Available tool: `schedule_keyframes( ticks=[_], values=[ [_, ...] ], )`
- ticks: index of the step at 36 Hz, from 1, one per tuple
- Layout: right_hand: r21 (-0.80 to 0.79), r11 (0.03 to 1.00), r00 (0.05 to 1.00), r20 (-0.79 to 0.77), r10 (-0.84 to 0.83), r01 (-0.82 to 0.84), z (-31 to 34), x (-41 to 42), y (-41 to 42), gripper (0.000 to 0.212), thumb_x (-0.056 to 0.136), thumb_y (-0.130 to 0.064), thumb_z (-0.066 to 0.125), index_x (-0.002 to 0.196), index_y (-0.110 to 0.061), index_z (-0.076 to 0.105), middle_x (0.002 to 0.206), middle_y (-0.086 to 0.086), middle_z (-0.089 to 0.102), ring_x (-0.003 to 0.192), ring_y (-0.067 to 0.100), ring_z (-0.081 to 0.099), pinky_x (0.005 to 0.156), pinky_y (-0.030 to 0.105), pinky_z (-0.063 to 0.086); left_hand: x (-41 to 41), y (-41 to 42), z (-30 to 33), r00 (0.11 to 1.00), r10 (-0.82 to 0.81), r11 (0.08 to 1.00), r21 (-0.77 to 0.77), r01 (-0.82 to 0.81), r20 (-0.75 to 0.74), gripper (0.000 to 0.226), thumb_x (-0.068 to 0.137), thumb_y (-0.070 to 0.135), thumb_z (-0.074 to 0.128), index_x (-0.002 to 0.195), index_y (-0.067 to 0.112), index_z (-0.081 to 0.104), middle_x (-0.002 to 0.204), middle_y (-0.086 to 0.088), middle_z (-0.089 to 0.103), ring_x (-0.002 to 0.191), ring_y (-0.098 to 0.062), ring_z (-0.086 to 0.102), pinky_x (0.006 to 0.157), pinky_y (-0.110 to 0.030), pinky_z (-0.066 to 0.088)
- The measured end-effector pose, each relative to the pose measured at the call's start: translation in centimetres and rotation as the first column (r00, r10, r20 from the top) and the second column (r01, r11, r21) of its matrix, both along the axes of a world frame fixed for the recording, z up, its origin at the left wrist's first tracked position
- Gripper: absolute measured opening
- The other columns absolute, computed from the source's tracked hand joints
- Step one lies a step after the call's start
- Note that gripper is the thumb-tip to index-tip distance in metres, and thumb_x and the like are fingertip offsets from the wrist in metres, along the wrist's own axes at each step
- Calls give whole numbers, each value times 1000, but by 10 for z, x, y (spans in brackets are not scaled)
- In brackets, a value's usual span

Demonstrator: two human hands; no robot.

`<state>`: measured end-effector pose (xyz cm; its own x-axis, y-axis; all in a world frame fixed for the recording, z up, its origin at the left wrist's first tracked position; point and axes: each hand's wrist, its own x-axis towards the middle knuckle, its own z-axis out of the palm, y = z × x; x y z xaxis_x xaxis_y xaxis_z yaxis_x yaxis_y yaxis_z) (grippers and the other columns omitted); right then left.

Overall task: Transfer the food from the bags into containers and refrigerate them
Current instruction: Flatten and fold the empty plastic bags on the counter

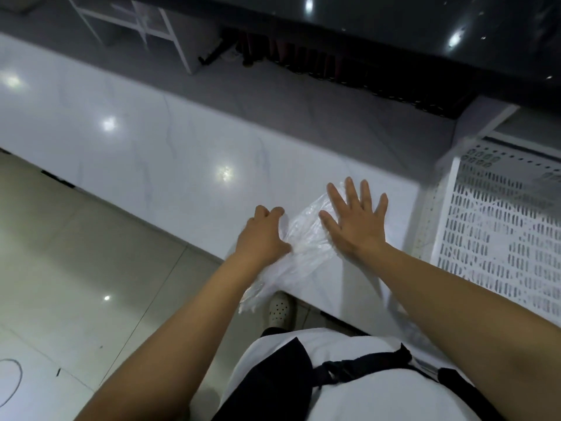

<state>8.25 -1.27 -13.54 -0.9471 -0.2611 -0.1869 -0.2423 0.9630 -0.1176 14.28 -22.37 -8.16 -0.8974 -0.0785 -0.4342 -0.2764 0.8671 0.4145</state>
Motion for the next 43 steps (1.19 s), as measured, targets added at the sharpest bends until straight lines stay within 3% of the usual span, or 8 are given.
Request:
schedule_keyframes(
  ticks=[4,13,21,25,29,32,37,43],
  values=[
    [-12,998,998,8,-62,62,-5,1,-2,66,95,-70,-5,154,-44,-18,166,-3,-19,151,25,-25,118,63,-10,-14,-5,1,997,-3,1000,-24,5,72,71,75,30,82,133,29,42,107,1,56,75,-16,58,59,-29,46],
    [-30,987,987,16,-158,159,-9,14,-3,68,93,-73,-5,153,-44,-19,165,-1,-24,149,28,-29,115,64,-16,-33,-42,8,960,77,963,229,-141,268,24,77,28,85,96,20,73,93,3,72,73,-12,69,64,-23,55],
    [-49,997,998,19,62,-61,-1,8,7,60,94,-73,-7,150,-55,-17,167,-9,-17,151,28,-25,115,65,-14,-61,-6,17,926,-52,877,460,-137,374,29,79,19,85,105,18,72,94,-8,77,81,-20,75,70,-28,63],
    [-233,966,992,85,-92,110,13,-1,2,64,98,-70,14,154,-50,-10,168,-7,-10,154,24,-15,120,58,-8,-72,12,14,944,-80,878,470,-86,321,28,79,7,80,103,16,71,81,-8,73,61,-14,68,56,-23,56],
    [-665,500,807,281,-520,554,44,12,-2,82,87,-62,61,154,-39,20,165,-5,20,151,23,21,119,52,22,-75,8,18,966,15,819,551,-160,258,34,79,6,77,107,24,69,82,-6,74,68,-17,65,61,-31,53],
    [-676,59,617,628,-474,734,65,29,1,87,77,-56,77,149,-39,31,150,-7,37,135,21,43,102,41,41,-75,-5,28,972,53,688,697,-201,228,35,82,8,75,108,30,67,94,-3,78,75,-16,69,65,-34,55],
    [-398,-109,408,908,93,911,86,30,11,54,67,-46,82,112,-22,67,109,1,66,89,25,68,84,45,56,-74,-16,47,971,75,400,885,-239,228,37,86,2,74,117,20,66,99,-7,77,78,-18,73,60,-33,58],
    [-569,-97,577,808,118,817,98,11,3,46,74,-26,81,116,-10,71,104,7,70,86,24,64,83,47,57,-75,-9,55,979,84,353,913,-205,187,38,87,4,74,123,16,68,100,-7,75,78,-17,72,56,-31,56]
  ],
)
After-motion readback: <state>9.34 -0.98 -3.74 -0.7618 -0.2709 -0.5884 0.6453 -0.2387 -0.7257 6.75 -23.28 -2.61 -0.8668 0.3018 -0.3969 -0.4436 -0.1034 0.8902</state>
